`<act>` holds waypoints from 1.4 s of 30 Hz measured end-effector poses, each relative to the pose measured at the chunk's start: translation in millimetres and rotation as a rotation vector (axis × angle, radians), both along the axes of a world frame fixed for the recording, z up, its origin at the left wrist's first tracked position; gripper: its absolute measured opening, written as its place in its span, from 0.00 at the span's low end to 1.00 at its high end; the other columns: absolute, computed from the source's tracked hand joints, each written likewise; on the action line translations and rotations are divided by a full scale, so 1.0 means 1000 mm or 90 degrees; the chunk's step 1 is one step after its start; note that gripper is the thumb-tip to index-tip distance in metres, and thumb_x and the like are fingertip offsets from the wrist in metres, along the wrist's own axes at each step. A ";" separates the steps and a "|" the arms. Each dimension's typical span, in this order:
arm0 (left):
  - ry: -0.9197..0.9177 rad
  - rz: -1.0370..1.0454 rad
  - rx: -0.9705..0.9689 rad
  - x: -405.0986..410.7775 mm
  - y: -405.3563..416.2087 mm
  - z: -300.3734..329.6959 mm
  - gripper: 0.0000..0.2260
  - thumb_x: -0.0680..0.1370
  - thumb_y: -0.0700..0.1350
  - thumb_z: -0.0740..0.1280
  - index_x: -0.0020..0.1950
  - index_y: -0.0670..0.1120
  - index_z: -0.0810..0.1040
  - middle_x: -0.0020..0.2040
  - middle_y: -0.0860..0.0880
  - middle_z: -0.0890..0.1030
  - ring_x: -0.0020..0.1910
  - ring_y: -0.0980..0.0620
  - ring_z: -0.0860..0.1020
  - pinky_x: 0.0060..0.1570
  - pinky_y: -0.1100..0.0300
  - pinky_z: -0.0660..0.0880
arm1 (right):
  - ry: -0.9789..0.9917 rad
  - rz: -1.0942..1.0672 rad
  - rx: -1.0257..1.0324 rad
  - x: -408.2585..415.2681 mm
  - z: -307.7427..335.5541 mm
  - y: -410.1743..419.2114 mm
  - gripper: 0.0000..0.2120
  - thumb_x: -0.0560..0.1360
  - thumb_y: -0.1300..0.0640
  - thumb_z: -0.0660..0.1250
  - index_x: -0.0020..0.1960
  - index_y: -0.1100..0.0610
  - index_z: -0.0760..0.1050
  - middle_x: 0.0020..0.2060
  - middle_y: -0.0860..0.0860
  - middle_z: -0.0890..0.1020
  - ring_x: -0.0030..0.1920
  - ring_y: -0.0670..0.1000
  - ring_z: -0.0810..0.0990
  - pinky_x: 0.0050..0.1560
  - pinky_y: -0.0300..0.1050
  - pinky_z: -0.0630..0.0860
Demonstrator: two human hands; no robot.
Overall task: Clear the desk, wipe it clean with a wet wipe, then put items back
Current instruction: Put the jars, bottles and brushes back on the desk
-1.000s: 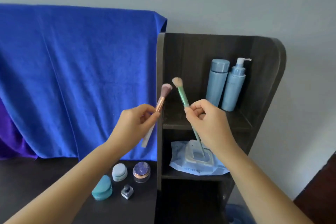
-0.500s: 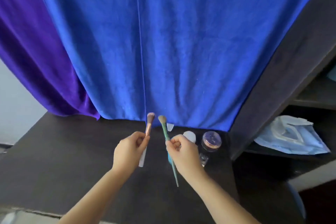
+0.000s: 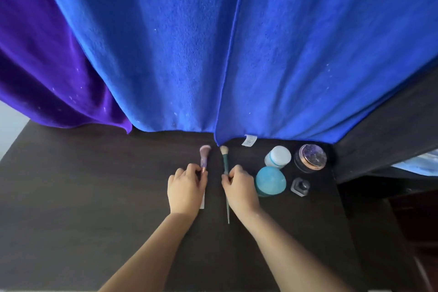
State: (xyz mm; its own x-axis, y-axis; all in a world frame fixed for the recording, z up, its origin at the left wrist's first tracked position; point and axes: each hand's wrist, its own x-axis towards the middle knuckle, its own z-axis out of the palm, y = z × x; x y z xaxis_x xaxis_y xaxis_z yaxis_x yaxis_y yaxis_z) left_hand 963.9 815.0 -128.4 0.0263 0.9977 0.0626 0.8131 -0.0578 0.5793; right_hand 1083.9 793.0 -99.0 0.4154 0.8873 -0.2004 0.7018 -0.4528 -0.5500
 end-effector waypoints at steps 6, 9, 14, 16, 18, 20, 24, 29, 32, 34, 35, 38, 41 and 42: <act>-0.075 -0.029 -0.001 -0.005 0.002 0.016 0.09 0.73 0.49 0.69 0.43 0.45 0.73 0.29 0.53 0.72 0.36 0.47 0.74 0.40 0.54 0.69 | 0.099 0.006 0.024 0.001 0.021 -0.004 0.10 0.76 0.52 0.65 0.46 0.57 0.66 0.40 0.55 0.78 0.41 0.58 0.81 0.41 0.59 0.79; -0.126 -0.071 0.082 0.003 0.005 0.047 0.09 0.73 0.48 0.70 0.45 0.46 0.73 0.30 0.52 0.73 0.34 0.49 0.73 0.38 0.55 0.70 | 0.134 0.036 0.098 0.015 0.058 -0.009 0.09 0.75 0.51 0.65 0.47 0.53 0.66 0.34 0.48 0.75 0.36 0.54 0.80 0.38 0.55 0.79; -0.232 -0.184 0.229 0.062 0.001 0.126 0.11 0.72 0.53 0.67 0.51 0.51 0.71 0.31 0.56 0.72 0.34 0.55 0.70 0.37 0.60 0.70 | 0.079 -0.002 0.288 0.078 0.137 -0.032 0.08 0.74 0.51 0.66 0.48 0.51 0.68 0.32 0.44 0.74 0.31 0.43 0.74 0.38 0.32 0.68; -0.269 -0.248 0.286 0.099 -0.007 0.159 0.10 0.72 0.55 0.63 0.51 0.54 0.70 0.33 0.56 0.72 0.36 0.57 0.70 0.39 0.61 0.70 | 0.071 -0.035 0.339 0.114 0.168 -0.048 0.08 0.74 0.50 0.66 0.50 0.51 0.70 0.35 0.45 0.77 0.32 0.48 0.77 0.41 0.41 0.73; -0.311 -0.319 0.343 0.143 -0.023 0.191 0.10 0.72 0.54 0.63 0.51 0.54 0.70 0.35 0.57 0.72 0.37 0.58 0.70 0.41 0.63 0.69 | 0.062 -0.072 0.400 0.159 0.196 -0.069 0.07 0.74 0.50 0.66 0.50 0.50 0.71 0.36 0.47 0.78 0.34 0.53 0.79 0.41 0.48 0.75; -0.350 -0.406 0.386 0.188 -0.043 0.222 0.09 0.73 0.52 0.63 0.51 0.53 0.70 0.37 0.57 0.71 0.37 0.59 0.69 0.41 0.67 0.68 | 0.044 -0.108 0.473 0.206 0.225 -0.094 0.06 0.74 0.52 0.66 0.49 0.50 0.71 0.36 0.49 0.79 0.33 0.51 0.78 0.40 0.46 0.75; -0.383 -0.526 0.403 0.284 -0.087 0.272 0.09 0.74 0.51 0.61 0.54 0.55 0.69 0.39 0.55 0.73 0.39 0.61 0.70 0.42 0.70 0.68 | -0.013 -0.162 0.556 0.305 0.270 -0.141 0.04 0.75 0.58 0.65 0.48 0.50 0.73 0.37 0.50 0.80 0.36 0.50 0.79 0.41 0.45 0.77; -0.472 -0.465 0.267 0.409 -0.100 0.305 0.17 0.75 0.48 0.64 0.63 0.55 0.67 0.51 0.60 0.71 0.53 0.61 0.71 0.51 0.67 0.70 | -0.040 -0.199 0.555 0.414 0.285 -0.136 0.09 0.76 0.58 0.63 0.56 0.53 0.73 0.47 0.49 0.80 0.48 0.47 0.79 0.51 0.46 0.77; -0.478 -0.335 0.195 0.462 -0.073 0.313 0.23 0.76 0.44 0.65 0.69 0.47 0.63 0.62 0.51 0.69 0.63 0.53 0.68 0.58 0.62 0.66 | -0.057 -0.187 0.502 0.450 0.280 -0.108 0.23 0.77 0.57 0.63 0.70 0.59 0.63 0.65 0.55 0.72 0.65 0.51 0.72 0.64 0.44 0.70; -0.446 -0.302 0.178 0.485 -0.056 0.315 0.25 0.76 0.45 0.65 0.71 0.46 0.61 0.67 0.46 0.66 0.67 0.49 0.65 0.63 0.57 0.65 | -0.037 -0.188 0.491 0.464 0.278 -0.088 0.28 0.77 0.56 0.62 0.73 0.59 0.55 0.70 0.57 0.65 0.69 0.54 0.67 0.68 0.46 0.65; -0.429 -0.298 0.172 0.493 -0.051 0.316 0.25 0.76 0.46 0.65 0.71 0.46 0.60 0.68 0.46 0.66 0.67 0.49 0.65 0.64 0.55 0.65 | -0.024 -0.191 0.491 0.470 0.278 -0.079 0.29 0.78 0.56 0.61 0.74 0.59 0.54 0.70 0.57 0.64 0.70 0.55 0.66 0.68 0.47 0.64; -0.409 -0.288 0.169 0.510 -0.040 0.318 0.26 0.75 0.47 0.66 0.71 0.47 0.59 0.67 0.47 0.66 0.66 0.49 0.66 0.62 0.55 0.66 | 0.023 -0.186 0.537 0.481 0.277 -0.060 0.27 0.77 0.57 0.62 0.73 0.59 0.56 0.67 0.58 0.70 0.65 0.55 0.71 0.63 0.47 0.70; -0.421 -0.284 0.166 0.516 -0.035 0.321 0.26 0.74 0.46 0.67 0.70 0.48 0.60 0.65 0.48 0.67 0.63 0.51 0.68 0.58 0.58 0.67 | 0.052 -0.165 0.565 0.486 0.276 -0.054 0.23 0.76 0.59 0.63 0.69 0.59 0.60 0.63 0.56 0.73 0.60 0.53 0.74 0.55 0.42 0.70; -0.428 -0.286 0.159 0.516 -0.035 0.321 0.26 0.74 0.46 0.67 0.69 0.48 0.61 0.64 0.49 0.67 0.63 0.51 0.68 0.57 0.60 0.67 | 0.055 -0.159 0.566 0.487 0.275 -0.053 0.22 0.76 0.59 0.63 0.68 0.59 0.61 0.62 0.56 0.73 0.59 0.52 0.74 0.53 0.40 0.69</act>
